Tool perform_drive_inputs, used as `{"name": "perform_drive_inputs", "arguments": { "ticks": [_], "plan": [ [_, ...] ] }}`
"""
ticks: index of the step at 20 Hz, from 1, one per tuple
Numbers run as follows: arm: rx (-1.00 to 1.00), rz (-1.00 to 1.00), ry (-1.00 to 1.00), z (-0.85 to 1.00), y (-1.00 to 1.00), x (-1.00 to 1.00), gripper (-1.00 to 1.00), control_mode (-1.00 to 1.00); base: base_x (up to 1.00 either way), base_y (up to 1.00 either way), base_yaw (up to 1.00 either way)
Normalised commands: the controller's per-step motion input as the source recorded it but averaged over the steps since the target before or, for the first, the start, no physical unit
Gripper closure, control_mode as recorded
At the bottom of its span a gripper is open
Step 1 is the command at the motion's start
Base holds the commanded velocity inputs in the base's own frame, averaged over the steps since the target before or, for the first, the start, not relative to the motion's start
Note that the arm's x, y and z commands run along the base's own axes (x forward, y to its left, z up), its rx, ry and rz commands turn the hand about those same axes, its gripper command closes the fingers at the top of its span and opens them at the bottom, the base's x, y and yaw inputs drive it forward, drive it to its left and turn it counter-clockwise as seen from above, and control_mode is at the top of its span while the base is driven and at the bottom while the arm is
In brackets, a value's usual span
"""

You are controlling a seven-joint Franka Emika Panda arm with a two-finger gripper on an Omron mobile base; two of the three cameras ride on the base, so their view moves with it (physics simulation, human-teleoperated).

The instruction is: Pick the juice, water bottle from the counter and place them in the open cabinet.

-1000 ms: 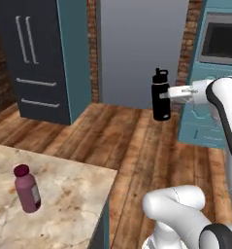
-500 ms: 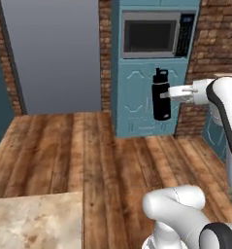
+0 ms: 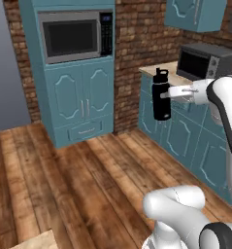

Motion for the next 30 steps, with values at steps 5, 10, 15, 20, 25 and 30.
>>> {"name": "perform_drive_inputs", "arguments": {
  "ticks": [5, 10, 15, 20, 25, 30],
  "plan": [
    [0.0, 0.0, 0.0, 0.0, 0.0, 0.0, 1.0, 1.0, 0.0, 0.0, -0.62],
    [0.0, 0.0, 0.0, 0.0, 0.0, 0.0, 1.0, 1.0, 0.0, 0.0, -0.62],
    [0.0, 0.0, 0.0, 0.0, 0.0, 0.0, 1.0, 1.0, 0.0, 0.0, -0.62],
    [0.0, 0.0, 0.0, 0.0, 0.0, 0.0, 1.0, 1.0, 0.02, 0.0, -0.62],
    [0.0, 0.0, 0.0, 0.0, 0.0, 0.0, 1.0, 1.0, 0.8, 0.12, -0.5],
    [0.0, 0.0, 0.0, 0.0, 0.0, 0.0, 1.0, 1.0, 1.0, 0.16, -0.39]
  ]
}}
